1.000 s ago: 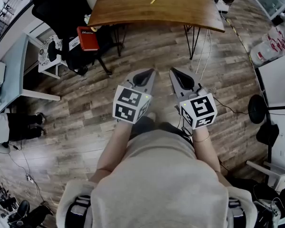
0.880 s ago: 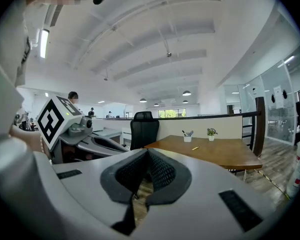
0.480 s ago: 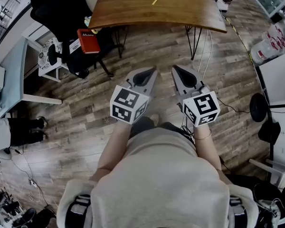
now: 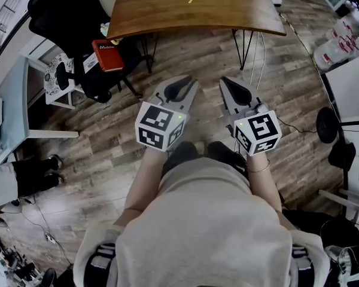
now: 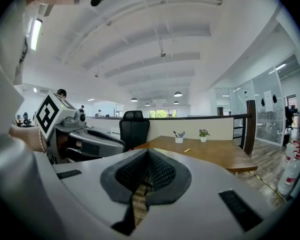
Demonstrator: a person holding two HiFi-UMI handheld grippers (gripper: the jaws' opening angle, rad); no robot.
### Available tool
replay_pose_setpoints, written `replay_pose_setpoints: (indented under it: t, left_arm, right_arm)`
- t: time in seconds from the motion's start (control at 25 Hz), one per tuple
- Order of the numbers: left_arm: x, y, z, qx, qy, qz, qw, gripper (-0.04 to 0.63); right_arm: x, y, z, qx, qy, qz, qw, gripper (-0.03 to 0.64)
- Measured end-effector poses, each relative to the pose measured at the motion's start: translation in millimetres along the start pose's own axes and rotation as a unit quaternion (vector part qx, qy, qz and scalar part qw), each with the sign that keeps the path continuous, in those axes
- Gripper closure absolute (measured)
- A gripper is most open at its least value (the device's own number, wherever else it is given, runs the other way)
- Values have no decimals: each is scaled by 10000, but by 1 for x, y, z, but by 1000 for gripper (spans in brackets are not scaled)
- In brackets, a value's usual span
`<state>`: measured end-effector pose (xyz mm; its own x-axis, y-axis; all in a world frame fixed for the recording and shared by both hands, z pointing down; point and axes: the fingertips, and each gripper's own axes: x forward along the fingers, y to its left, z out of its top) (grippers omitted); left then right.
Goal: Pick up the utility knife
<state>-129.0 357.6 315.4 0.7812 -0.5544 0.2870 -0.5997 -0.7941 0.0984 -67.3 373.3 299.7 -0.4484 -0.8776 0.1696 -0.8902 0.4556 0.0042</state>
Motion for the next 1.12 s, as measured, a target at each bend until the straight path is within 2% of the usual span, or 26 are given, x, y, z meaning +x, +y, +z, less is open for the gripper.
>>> replay_pose_setpoints:
  t: [0.08,0.4,0.52,0.88,1.12]
  left_arm:
    - [3,2,-1,-17,30,-1,10000,515]
    - [24,16,-11,-137,191,46,9997,408]
    - [35,22,-15,-163,271,77,9995,391]
    - [82,61,-17,-255,443,177,9985,391]
    - [133,96,12,-235,400,318,9984,393]
  right_arm:
    - [2,0,-2,-3,47,0,10000,604]
    - [19,-10,-6,-93,156,74,9998,604]
    - [28,-19,-10,-67,189,113,9997,604]
    - [83,-64,-19,-26,293,326,9990,604]
    - [120,-125,-7,2,248,384,9990,604]
